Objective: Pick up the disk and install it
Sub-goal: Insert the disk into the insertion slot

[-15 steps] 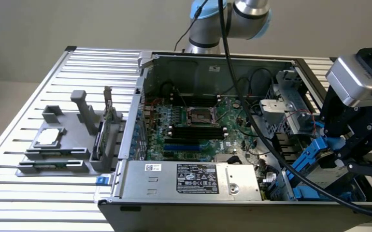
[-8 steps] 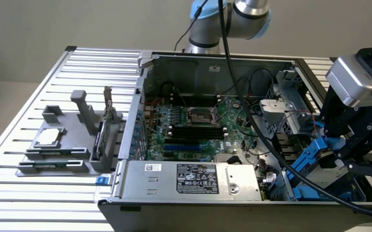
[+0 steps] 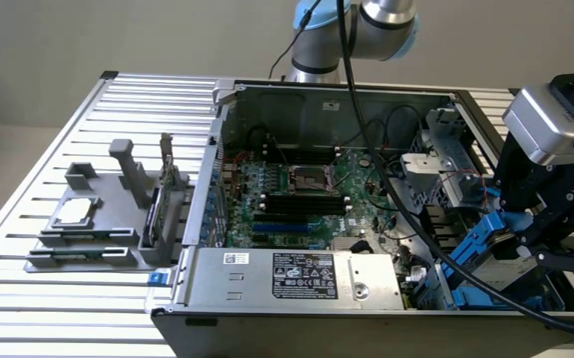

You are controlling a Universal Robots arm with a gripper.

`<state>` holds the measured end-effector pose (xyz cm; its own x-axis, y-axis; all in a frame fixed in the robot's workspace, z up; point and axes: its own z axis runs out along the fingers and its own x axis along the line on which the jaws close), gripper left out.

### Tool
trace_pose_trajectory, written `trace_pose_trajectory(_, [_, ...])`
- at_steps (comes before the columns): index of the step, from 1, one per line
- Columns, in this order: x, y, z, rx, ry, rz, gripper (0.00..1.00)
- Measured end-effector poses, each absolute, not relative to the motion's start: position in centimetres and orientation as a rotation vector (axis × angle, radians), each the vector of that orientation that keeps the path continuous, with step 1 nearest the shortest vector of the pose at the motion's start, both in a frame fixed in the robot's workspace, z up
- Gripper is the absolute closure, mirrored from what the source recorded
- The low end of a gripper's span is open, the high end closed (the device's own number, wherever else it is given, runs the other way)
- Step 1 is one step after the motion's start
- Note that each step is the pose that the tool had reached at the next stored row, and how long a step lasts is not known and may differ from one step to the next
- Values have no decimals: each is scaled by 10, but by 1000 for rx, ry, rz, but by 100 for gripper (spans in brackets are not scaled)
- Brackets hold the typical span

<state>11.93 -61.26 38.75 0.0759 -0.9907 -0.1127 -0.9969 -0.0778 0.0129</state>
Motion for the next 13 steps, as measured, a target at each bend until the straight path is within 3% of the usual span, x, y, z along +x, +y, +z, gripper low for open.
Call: trace_pose_trajectory(13, [119,-613,388,-2254,2086,141,68])
